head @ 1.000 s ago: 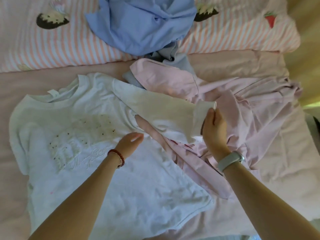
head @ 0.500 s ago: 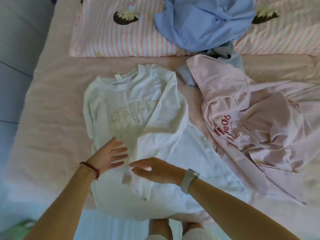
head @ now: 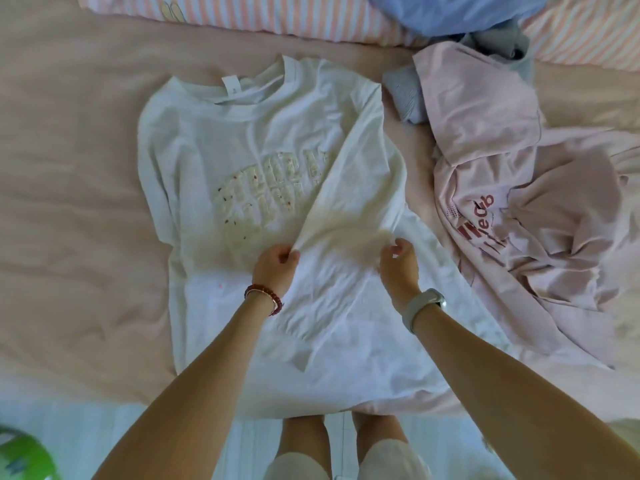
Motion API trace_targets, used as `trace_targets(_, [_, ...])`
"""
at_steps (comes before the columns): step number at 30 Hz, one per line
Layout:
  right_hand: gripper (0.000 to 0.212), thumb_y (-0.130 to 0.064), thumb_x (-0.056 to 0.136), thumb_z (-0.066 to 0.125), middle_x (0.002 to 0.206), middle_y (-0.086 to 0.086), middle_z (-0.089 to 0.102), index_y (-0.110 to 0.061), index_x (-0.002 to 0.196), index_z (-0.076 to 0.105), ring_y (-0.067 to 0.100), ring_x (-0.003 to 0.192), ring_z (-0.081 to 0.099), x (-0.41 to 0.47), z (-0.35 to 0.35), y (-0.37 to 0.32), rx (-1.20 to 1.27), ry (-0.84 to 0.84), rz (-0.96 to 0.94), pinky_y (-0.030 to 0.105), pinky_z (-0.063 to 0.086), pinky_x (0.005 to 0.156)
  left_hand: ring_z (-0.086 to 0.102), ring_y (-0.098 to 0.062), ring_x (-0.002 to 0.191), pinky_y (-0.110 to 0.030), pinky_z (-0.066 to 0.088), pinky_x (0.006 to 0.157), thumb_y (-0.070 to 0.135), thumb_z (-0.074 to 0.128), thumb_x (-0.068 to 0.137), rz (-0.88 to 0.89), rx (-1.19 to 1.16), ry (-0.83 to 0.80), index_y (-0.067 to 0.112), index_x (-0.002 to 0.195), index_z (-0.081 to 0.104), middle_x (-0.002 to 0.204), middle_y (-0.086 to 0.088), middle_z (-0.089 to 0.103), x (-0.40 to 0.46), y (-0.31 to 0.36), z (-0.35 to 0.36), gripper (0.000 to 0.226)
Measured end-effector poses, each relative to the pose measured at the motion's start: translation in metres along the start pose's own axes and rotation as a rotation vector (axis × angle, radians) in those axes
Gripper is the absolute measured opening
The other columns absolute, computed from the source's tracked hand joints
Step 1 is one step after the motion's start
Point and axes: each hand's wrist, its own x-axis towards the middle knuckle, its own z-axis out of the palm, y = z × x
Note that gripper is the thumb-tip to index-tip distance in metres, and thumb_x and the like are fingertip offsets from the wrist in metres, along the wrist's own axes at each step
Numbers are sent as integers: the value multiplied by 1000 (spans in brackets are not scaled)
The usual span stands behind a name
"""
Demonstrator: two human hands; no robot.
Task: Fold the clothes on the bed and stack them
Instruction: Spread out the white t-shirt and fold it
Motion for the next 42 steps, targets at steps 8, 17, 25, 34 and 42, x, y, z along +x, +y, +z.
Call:
trace_targets(8, [27,-22,92,50,95,-3,60,-16,117,58,13,82,54,-2,9,2,34,-41,12,19,40,61,45,-17,63,-11,33,49,12,45,93,-15,4,129,8,80,48,67,3,46,-37,-28,-31,13])
trace_targets(17, [22,-18,89,42,58,-7,41,-16,67,43,4,49,35,46,18,-51,202,26,-62,17,29,47,56,-17,92,-23,38,78,25,54,90,196,112,197,6,123,52,114,-7,58,87,60,-24,37])
trace_targets(25, [12,-23,89,48,72,-3,49,-11,87,47,12,62,46,57,28,-70,399,59,15,24,39,54,36,-17,57,-26,25,57,26,48,92,259,250,133,12,67,40,62,2,39,142,123,9,29])
trace_targets(34, [14,-33,91,51,78,-1,60,-19,89,50,13,69,56,48,22,-49,244,-5,-93,17,46,57,60,-35,86,-44,52,81,30,41,96,-37,-121,86,6,88,54,87,-19,59,126,97,-29,29])
trace_targets(42, [8,-23,86,58,84,-4,66,-27,91,52,13,78,66,4,24,-7,276,-214,54,38,54,84,54,-9,70,-21,39,61,22,61,86,-24,52,43,9,106,58,88,2,60,61,39,-27,25])
